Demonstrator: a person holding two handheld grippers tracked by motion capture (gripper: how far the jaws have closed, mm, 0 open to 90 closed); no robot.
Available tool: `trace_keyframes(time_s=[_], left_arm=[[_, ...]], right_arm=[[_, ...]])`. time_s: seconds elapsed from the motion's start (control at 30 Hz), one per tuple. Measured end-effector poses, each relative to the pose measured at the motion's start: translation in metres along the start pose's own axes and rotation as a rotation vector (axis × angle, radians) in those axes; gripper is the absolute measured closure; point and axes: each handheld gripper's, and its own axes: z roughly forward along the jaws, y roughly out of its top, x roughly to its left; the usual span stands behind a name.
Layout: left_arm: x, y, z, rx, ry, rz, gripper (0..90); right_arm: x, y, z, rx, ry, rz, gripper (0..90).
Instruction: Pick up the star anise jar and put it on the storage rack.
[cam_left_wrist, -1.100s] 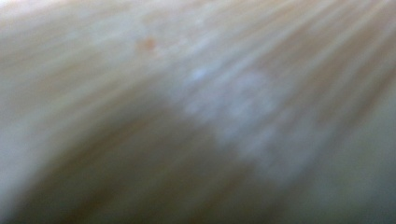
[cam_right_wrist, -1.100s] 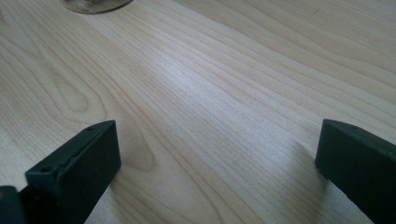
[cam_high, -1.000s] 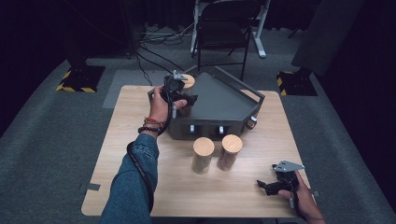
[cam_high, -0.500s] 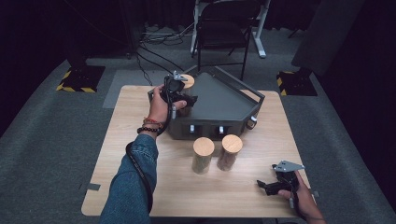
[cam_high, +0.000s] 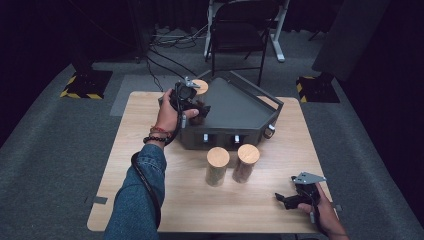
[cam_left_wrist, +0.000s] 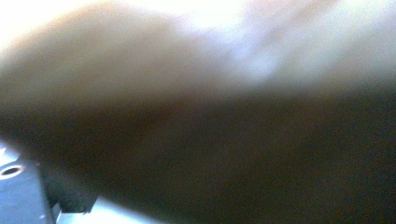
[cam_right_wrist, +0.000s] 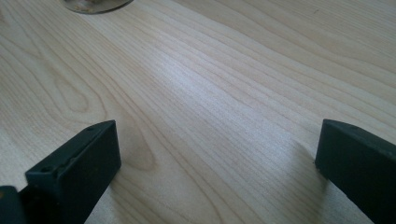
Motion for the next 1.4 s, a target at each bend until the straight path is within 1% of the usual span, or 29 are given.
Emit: trace_keyframes(time_s=[0.1, 0.13, 0.27, 0.33, 0.4, 0.47, 0.53, 0.6, 0.63, 0.67, 0.7, 0.8, 0.83, 0.87, 0.9, 1.0, 1.07, 1.1, 1.17, 1.3, 1.33, 1.4], left_arm=[[0.000, -0.001, 0.000, 0.000, -0.011, -0.003, 2.9], [0.000, -0.001, 0.000, 0.003, -0.013, 0.002, 2.3], [-0.001, -0.001, -0.001, 0.006, -0.011, 0.003, 2.1], [-0.001, -0.001, -0.001, 0.006, 0.004, 0.013, 2.1], [-0.001, -0.001, -0.002, 0.003, -0.002, 0.009, 2.4], [-0.001, -0.001, -0.002, 0.005, -0.003, 0.015, 2.1], [-0.003, -0.001, -0.004, 0.004, -0.002, 0.030, 2.1], [-0.004, -0.001, -0.005, 0.004, 0.002, 0.033, 2.1], [-0.004, -0.001, -0.005, 0.007, 0.003, 0.042, 2.2], [-0.005, -0.001, -0.007, 0.009, 0.012, 0.062, 2.2], [-0.006, -0.001, -0.009, 0.008, 0.017, 0.069, 2.2], [-0.007, -0.001, -0.011, 0.004, 0.021, 0.077, 2.2], [-0.007, -0.001, -0.013, 0.003, 0.028, 0.085, 2.3], [-0.008, -0.002, -0.017, 0.003, 0.026, 0.093, 2.3], [-0.008, -0.002, -0.017, 0.003, 0.026, 0.093, 2.2], [-0.010, -0.005, -0.023, 0.001, 0.042, 0.120, 2.2], [-0.011, -0.006, -0.025, 0.001, 0.047, 0.125, 2.2], [-0.011, -0.007, -0.027, -0.006, 0.045, 0.131, 2.2], [-0.013, -0.010, -0.031, -0.018, 0.060, 0.146, 2.2], [-0.015, -0.016, -0.037, -0.038, 0.071, 0.157, 2.2], [-0.016, -0.018, -0.038, -0.037, 0.078, 0.163, 2.2], [-0.018, -0.021, -0.040, -0.043, 0.078, 0.176, 2.3]], right_arm=[[0.000, 0.000, 0.000, 0.000, 0.000, 0.000, 0.0], [0.000, 0.000, 0.000, 0.000, 0.000, 0.000, 0.0], [0.000, 0.000, 0.000, 0.000, 0.000, 0.000, 0.0], [0.000, 0.000, 0.000, 0.000, 0.000, 0.000, 0.0], [0.000, 0.000, 0.000, 0.000, 0.000, 0.000, 0.0], [0.000, 0.000, 0.000, 0.000, 0.000, 0.000, 0.0], [0.000, 0.000, 0.000, 0.000, 0.000, 0.000, 0.0], [0.000, 0.000, 0.000, 0.000, 0.000, 0.000, 0.0], [0.000, 0.000, 0.000, 0.000, 0.000, 0.000, 0.0], [0.000, 0.000, 0.000, 0.000, 0.000, 0.000, 0.0], [0.000, 0.000, 0.000, 0.000, 0.000, 0.000, 0.0], [0.000, 0.000, 0.000, 0.000, 0.000, 0.001, 0.0], [0.000, 0.000, 0.000, 0.000, 0.000, 0.002, 0.0], [0.000, 0.000, 0.000, -0.001, 0.000, 0.002, 0.0], [0.000, 0.000, 0.000, -0.001, 0.000, 0.002, 0.0], [0.000, 0.000, 0.000, 0.000, 0.000, 0.001, 0.0], [0.000, 0.000, 0.000, 0.000, 0.000, 0.001, 0.0], [0.000, 0.000, 0.000, 0.000, 0.000, 0.001, 0.0], [0.000, 0.000, 0.000, 0.000, 0.000, 0.001, 0.0], [0.000, 0.000, 0.000, 0.000, 0.000, 0.001, 0.0], [0.000, 0.000, 0.000, 0.000, 0.000, 0.001, 0.0], [0.000, 0.000, 0.000, 0.000, 0.000, 0.001, 0.0]])
